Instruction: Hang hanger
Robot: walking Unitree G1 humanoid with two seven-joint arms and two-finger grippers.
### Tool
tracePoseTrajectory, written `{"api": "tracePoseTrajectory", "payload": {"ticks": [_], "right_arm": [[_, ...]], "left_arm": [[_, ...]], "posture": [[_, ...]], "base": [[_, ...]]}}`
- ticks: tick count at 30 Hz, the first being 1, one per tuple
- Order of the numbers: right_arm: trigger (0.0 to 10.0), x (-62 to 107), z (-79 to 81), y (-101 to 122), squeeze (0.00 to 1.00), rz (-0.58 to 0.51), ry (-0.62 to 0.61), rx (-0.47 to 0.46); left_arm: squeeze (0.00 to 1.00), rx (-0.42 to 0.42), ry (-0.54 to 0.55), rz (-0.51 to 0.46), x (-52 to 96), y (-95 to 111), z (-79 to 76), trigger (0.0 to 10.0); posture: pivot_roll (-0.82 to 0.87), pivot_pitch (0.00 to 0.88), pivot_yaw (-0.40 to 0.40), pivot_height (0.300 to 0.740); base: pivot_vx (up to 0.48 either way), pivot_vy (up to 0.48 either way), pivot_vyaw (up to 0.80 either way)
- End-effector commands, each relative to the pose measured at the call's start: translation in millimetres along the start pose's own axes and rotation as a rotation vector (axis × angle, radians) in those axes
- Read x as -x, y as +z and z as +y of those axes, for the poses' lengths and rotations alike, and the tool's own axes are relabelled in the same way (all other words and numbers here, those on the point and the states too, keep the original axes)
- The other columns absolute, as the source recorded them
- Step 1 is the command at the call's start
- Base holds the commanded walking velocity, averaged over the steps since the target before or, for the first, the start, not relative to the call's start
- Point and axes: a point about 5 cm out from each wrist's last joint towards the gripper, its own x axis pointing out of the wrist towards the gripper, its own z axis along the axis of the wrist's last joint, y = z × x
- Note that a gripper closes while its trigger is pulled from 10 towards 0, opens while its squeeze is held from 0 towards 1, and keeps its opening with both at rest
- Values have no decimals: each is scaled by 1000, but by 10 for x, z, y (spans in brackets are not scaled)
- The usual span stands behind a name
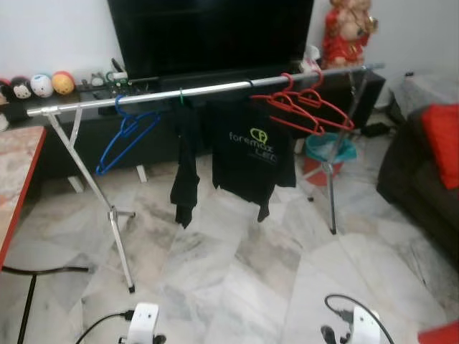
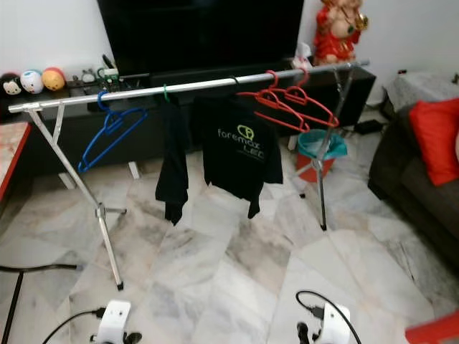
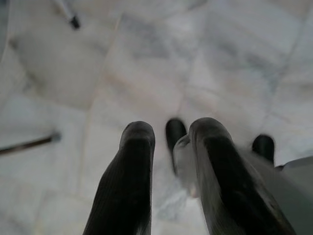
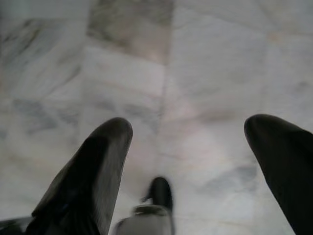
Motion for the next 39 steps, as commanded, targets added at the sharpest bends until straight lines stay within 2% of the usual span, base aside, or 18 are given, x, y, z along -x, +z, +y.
{"api": "tracePoseTrajectory", "payload": {"ticks": [1,24,39], "right_arm": [[10000,0,-27,20,0,-6,-8,-1],[10000,0,-8,10,0,-5,1,8],[10000,0,21,1,0,-6,12,15]], "left_arm": [[0,7,-1,8,-1,-15,-17,10000],[0,6,3,21,10,-59,8,10000],[0,-8,-4,14,4,-55,-46,10000]], "posture": [[46,0,-27,740],[55,0,-33,740],[55,0,-29,740]], "base": [[322,0,0],[322,0,0],[323,0,0]]}}
